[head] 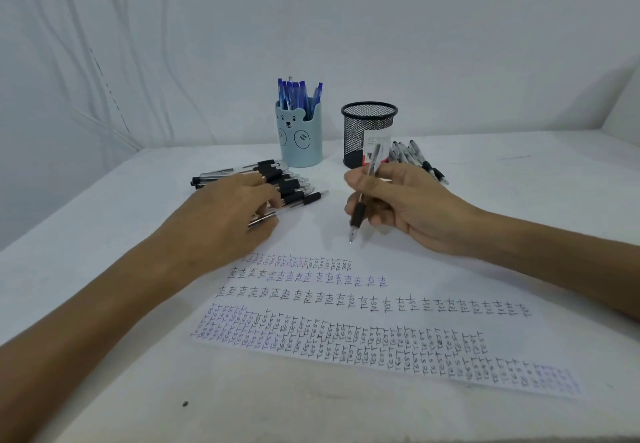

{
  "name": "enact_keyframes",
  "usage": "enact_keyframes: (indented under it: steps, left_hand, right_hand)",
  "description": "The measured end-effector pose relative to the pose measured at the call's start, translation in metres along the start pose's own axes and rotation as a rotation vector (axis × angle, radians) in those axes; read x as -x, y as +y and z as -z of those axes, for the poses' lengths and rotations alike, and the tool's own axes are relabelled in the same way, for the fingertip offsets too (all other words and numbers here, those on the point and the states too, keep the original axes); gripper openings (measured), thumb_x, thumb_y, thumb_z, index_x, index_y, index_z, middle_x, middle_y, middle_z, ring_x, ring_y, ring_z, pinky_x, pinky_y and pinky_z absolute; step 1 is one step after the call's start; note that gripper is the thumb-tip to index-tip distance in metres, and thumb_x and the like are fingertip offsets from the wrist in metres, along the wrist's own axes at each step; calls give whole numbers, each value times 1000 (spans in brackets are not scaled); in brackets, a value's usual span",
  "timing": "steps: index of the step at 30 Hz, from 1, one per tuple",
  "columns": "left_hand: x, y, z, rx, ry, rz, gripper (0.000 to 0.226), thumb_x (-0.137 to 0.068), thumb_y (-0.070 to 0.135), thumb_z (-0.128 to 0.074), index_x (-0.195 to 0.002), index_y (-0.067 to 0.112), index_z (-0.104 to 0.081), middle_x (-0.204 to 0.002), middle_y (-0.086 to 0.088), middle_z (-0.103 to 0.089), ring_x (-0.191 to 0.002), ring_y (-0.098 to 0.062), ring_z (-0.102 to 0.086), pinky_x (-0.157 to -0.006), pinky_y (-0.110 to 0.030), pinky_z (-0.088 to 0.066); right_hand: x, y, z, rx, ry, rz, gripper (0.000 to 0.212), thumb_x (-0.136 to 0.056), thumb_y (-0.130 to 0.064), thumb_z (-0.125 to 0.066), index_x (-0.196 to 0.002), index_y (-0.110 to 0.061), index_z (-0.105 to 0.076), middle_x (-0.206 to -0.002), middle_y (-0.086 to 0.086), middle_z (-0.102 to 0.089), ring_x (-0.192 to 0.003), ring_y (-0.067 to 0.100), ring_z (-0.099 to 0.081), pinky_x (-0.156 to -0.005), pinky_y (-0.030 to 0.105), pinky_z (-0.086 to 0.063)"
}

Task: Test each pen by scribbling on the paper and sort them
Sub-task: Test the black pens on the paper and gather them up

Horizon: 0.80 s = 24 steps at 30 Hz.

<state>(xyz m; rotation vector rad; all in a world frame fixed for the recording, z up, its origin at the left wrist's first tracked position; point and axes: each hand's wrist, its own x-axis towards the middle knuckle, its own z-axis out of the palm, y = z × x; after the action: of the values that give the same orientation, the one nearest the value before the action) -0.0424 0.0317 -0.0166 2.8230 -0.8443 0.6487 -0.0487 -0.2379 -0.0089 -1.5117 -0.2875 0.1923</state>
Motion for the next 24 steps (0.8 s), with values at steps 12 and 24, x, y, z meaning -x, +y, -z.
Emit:
enact_keyframes:
  steps: [12,24]
  left_hand:
    - [-2,2,-1,103,-16,87,20,-81,13,-71,-98,22,-76,-77,27,-52,-72,10,-52,-65,-8,-34]
    - [-1,3,-6,128,2,33,12,-87,19,-73,-98,23,-76,-82,20,-59,-73,5,-53,-66,-14,-37]
  right_hand:
    - [-30,-19,37,117,249,-90,33,-105,-32,-54,-86,-6,-62,-57,4,-66,-55,17,-58,-42,17,-46]
    - [-93,-21,103,1184,486,-20,47,-92,-36,-64,-66,2,-56,-56,16,-57,-66,35,-63,-68,35,-54]
